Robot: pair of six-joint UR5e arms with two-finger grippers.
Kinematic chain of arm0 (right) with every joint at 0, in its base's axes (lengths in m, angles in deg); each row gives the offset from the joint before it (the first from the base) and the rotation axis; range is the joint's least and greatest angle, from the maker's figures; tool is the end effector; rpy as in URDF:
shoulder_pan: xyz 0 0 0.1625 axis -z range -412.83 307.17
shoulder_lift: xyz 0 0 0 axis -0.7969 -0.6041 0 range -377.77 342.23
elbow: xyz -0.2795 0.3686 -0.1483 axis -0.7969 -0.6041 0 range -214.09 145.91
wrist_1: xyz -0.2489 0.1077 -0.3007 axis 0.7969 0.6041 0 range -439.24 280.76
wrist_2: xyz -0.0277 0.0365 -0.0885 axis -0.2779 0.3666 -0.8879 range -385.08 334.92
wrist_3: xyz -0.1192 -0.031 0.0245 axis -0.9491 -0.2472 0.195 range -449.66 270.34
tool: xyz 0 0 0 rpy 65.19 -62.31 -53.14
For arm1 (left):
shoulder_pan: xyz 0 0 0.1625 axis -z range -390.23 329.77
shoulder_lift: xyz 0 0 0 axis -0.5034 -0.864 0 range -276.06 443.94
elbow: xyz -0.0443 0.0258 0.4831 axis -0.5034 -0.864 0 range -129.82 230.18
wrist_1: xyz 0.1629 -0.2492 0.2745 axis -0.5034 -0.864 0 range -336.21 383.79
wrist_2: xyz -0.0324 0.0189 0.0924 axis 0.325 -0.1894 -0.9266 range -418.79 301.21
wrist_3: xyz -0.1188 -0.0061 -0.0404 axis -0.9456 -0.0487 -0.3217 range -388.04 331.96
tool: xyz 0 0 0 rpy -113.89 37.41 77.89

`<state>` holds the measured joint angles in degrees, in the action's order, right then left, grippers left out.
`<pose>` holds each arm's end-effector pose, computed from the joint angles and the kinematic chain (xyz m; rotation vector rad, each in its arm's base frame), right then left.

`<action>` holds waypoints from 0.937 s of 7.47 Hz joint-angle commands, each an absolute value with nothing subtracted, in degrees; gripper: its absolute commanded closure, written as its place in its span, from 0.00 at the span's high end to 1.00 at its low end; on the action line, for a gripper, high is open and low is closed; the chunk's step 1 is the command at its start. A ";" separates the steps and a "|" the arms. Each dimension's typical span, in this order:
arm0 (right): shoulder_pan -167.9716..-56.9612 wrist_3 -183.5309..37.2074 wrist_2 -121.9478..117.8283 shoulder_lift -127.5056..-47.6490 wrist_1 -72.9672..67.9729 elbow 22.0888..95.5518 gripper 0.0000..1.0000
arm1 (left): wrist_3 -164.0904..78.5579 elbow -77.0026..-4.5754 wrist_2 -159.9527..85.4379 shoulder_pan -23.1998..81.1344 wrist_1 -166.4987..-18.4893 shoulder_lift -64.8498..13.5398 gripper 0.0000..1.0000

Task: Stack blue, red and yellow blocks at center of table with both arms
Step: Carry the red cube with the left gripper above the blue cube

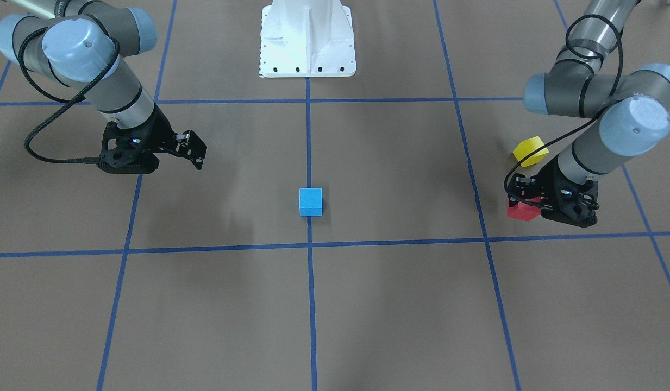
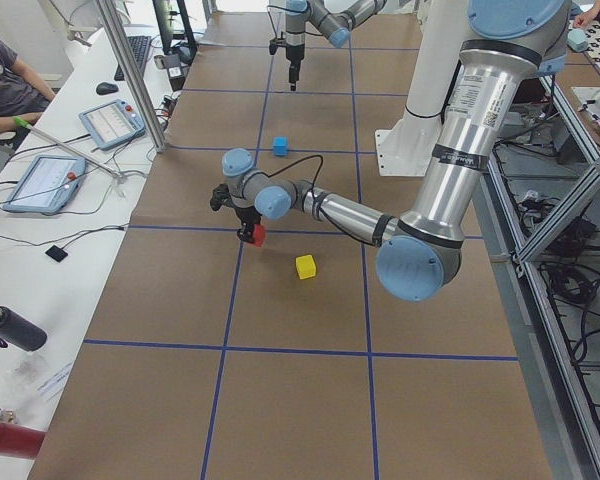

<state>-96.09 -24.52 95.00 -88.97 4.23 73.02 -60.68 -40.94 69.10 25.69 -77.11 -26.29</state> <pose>-0.3983 -0.4714 0.4110 -0.0098 -0.8784 0.1059 0.3242 -0.5792 0.5097 0.0987 0.8358 0.2096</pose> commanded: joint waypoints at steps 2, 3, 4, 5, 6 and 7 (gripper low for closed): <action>-102.72 -34.69 99.44 -93.34 4.16 72.88 1.00 | -84.37 -42.38 68.65 16.30 -71.93 -41.17 0.00; -105.98 -39.95 100.94 -95.70 4.25 72.53 1.00 | -88.12 -40.63 65.17 13.48 -71.93 -45.22 0.00; -109.14 -43.83 101.91 -97.90 4.34 72.44 1.00 | -88.85 -37.04 63.22 11.19 -71.75 -49.61 0.00; -112.04 -47.79 102.70 -100.19 4.34 72.00 1.00 | -89.99 -33.18 62.94 10.04 -71.49 -54.00 0.00; -113.81 -51.39 103.15 -102.04 4.34 71.91 1.00 | -90.00 -28.35 59.89 8.63 -71.49 -58.05 0.00; -114.35 -52.30 103.15 -102.58 4.34 71.91 1.00 | -90.00 -25.61 57.95 7.23 -71.49 -60.35 0.00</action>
<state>-112.67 -49.45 102.79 -101.03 4.33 72.01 -89.67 -30.15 60.71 9.13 -71.54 -56.24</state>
